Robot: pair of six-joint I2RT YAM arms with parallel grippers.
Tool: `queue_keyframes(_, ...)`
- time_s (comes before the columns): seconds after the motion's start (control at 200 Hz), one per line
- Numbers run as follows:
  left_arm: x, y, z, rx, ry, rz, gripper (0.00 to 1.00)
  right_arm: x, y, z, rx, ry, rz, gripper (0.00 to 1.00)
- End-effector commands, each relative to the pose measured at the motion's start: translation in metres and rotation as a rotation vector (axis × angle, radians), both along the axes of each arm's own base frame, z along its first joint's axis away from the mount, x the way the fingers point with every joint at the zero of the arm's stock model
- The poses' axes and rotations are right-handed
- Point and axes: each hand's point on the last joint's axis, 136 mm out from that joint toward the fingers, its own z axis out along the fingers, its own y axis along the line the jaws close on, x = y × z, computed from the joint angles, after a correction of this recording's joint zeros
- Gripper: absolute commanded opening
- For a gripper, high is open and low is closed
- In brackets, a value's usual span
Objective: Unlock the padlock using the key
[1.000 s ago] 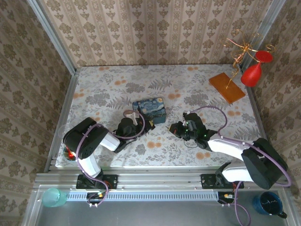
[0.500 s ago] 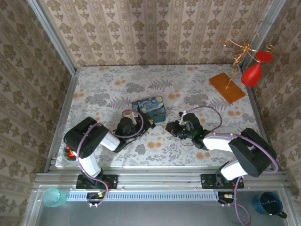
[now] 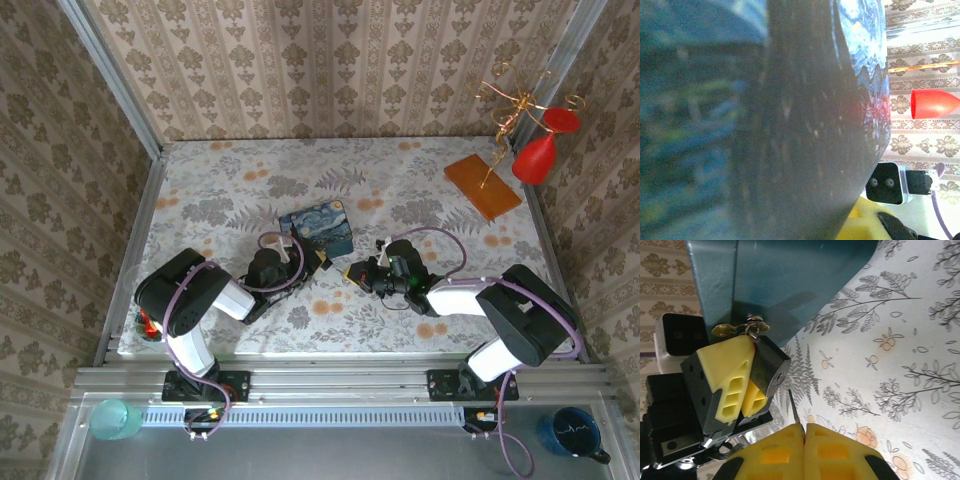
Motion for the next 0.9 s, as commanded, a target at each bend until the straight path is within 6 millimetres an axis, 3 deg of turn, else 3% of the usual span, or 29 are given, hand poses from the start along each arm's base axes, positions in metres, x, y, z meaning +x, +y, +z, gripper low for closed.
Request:
queue_keyframes(0.0,0.009,-0.009,0.042,-0.110,-0.077,-0.014,0.00,0.003,0.010,0.011,0.051,-0.012,0.027,0.00)
queue_keyframes(0.895,0.008,-0.011,0.050,-0.161,-0.054,-0.014,0.00,0.012,0.003,0.009,0.169,-0.007,-0.041,0.00)
